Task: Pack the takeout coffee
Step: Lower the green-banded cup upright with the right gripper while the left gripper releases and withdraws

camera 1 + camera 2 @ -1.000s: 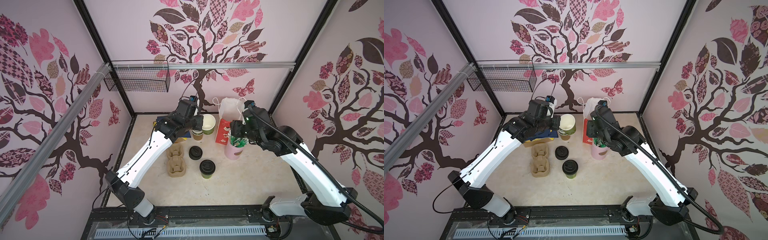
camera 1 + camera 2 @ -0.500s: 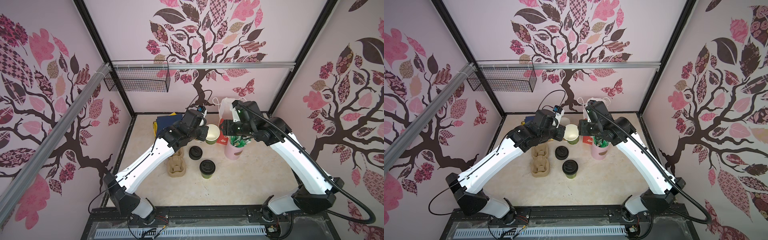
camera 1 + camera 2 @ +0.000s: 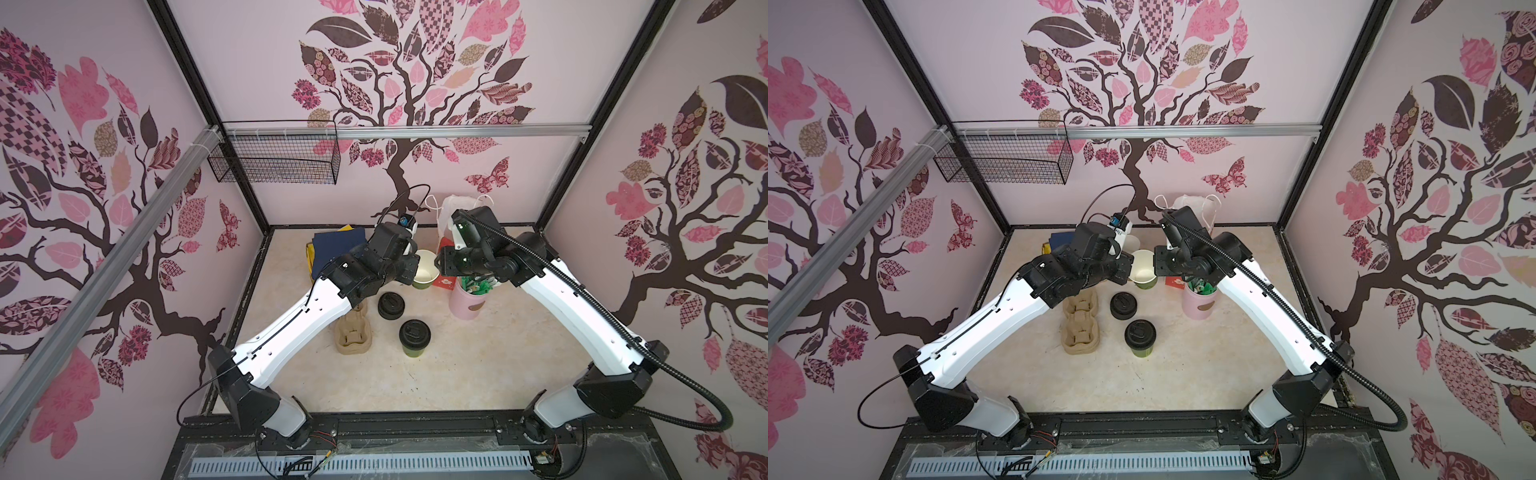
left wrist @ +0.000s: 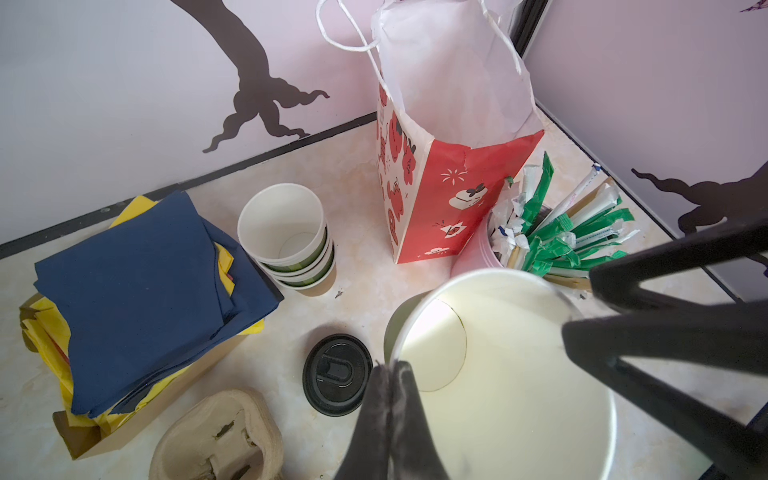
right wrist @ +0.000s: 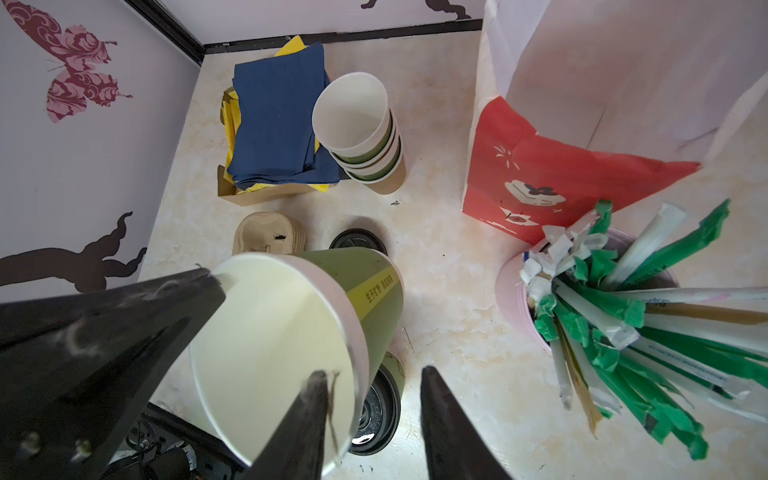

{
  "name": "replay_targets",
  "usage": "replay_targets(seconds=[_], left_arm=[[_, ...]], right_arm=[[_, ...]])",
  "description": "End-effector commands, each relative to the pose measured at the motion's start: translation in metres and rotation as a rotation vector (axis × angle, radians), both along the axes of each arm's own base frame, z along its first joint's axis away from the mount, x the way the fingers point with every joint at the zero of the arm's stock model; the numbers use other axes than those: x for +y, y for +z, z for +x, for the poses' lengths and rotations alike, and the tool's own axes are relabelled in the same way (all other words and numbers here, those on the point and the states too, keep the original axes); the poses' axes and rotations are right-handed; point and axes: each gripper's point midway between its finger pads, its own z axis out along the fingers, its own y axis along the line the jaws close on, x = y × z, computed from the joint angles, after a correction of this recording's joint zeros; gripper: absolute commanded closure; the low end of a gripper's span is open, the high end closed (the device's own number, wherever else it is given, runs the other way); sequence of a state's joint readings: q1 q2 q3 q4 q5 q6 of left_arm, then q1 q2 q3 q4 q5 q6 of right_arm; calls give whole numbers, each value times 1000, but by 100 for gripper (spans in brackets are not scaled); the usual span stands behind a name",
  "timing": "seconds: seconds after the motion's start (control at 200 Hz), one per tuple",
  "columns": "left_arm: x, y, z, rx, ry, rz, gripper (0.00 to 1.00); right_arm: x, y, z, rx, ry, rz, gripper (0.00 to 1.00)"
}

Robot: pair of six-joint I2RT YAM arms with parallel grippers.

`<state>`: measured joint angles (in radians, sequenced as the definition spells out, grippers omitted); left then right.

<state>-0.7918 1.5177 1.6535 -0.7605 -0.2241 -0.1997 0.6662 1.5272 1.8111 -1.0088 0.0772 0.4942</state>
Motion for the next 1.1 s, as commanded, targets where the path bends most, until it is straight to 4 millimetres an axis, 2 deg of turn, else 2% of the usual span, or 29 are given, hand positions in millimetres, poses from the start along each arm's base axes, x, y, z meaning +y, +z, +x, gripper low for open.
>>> replay_targets(seconds=[0.0,0.235,0.69,0.815,0.94,1.025,1.095], left_arm=[[3,2,-2,-23,3,3,100],[0,2,-3,-22,-4,7,100],[-4,4,-4,-29,-14,4,100],[-4,13,-5,-47,-14,-21,86],[0,32,-7,-88,-5,-64,57],[9,46,-10,-126,24,-102,44],[22,58,-11,-171,74,-135,37]], right_arm=[[0,-8,6,20,-46,7,63],[3,-18,10,32,-59,13,72],[4,-17,13,23,-78,30,94],[2,-12,11,13,-80,40,98],[-5,-7,6,7,-89,31,99],[-16,-4,-1,-1,-95,5,99],[-27,-3,-10,-9,-93,-29,100]])
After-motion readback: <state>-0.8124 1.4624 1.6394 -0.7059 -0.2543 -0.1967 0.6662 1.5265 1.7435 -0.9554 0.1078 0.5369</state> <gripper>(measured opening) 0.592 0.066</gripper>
